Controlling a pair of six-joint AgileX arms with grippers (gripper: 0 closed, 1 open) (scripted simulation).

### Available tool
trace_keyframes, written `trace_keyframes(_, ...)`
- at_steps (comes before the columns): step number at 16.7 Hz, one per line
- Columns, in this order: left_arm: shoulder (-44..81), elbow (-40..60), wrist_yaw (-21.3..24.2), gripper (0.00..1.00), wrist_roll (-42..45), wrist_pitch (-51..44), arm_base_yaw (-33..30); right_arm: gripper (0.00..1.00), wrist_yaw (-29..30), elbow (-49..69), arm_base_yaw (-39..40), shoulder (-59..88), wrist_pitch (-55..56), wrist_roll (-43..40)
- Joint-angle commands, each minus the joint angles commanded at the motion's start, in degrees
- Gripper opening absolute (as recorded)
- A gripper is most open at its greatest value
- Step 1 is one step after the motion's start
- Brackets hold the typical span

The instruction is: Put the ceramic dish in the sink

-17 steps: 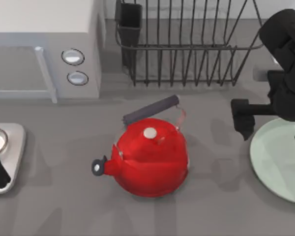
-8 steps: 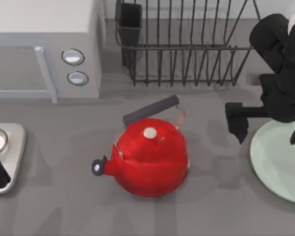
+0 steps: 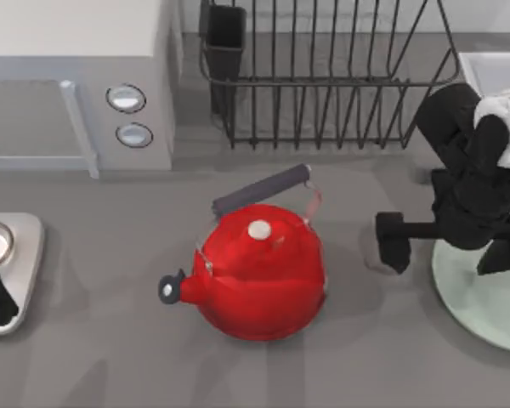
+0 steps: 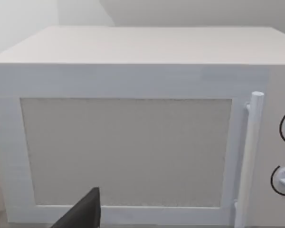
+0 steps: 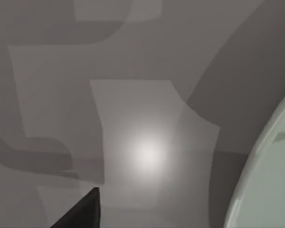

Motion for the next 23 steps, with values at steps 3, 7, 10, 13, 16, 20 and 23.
trace_keyframes(3,0.0,0.0,0.0,1.0,0.0,0.0,0.0,1.0,0.01,-1.38,0.07,1.22,1.98,0.06)
trace_keyframes(7,0.0,0.0,0.0,1.0,0.0,0.0,0.0,0.92,0.01,-1.38,0.07,1.22,1.98,0.06)
trace_keyframes(10,0.0,0.0,0.0,1.0,0.0,0.0,0.0,0.7,0.01,-1.38,0.07,1.22,1.98,0.06)
trace_keyframes(13,0.0,0.0,0.0,1.0,0.0,0.0,0.0,0.47,0.01,-1.38,0.07,1.22,1.98,0.06)
trace_keyframes(16,0.0,0.0,0.0,1.0,0.0,0.0,0.0,0.25,0.01,-1.38,0.07,1.22,1.98,0.06)
trace_keyframes(20,0.0,0.0,0.0,1.0,0.0,0.0,0.0,0.0,0.01,-1.38,0.07,1.22,1.98,0.06)
trace_keyframes(23,0.0,0.0,0.0,1.0,0.0,0.0,0.0,0.0,0.01,-1.38,0.07,1.22,1.98,0.06)
